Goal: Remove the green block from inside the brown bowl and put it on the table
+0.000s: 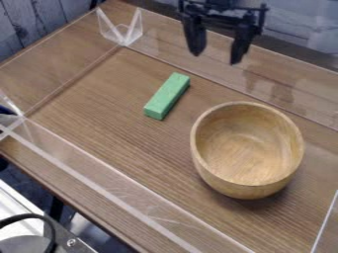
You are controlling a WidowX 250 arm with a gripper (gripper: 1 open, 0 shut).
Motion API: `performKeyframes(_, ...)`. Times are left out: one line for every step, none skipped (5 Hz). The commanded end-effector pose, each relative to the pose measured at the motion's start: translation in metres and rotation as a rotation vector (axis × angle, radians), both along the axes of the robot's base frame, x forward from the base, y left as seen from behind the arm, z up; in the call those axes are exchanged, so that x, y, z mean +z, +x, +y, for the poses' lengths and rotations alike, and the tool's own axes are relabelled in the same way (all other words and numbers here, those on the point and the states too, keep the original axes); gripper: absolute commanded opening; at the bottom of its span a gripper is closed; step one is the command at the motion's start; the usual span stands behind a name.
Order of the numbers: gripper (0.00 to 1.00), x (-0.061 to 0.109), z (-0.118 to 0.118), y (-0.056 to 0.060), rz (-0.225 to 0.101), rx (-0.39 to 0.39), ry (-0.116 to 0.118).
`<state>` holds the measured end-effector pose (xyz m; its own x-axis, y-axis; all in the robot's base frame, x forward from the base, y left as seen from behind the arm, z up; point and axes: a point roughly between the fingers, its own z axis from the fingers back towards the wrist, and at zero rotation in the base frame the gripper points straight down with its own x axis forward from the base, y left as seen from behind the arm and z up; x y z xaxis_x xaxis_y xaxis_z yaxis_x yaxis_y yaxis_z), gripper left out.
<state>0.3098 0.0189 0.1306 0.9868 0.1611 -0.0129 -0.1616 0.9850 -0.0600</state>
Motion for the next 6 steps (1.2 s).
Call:
performKeyframes(1.0, 0.017, 0.017, 0.009, -0.052, -0.022, -0.008)
performKeyframes(1.0, 0.016, 0.017, 0.006, -0.03, -0.056, -0.022)
performKeyframes(0.0, 0.017, -0.004, -0.003, -0.071, -0.11, -0.067)
performKeyframes(1.0, 0.022, -0.024, -0.013, -0.137, -0.169, -0.118)
performKeyframes(0.0, 0.02, -0.019, -0.005, -0.147, -0.163, -0.084)
performKeyframes(1.0, 0.02, -0.012, 0.002, -0.163, -0.15, -0.034)
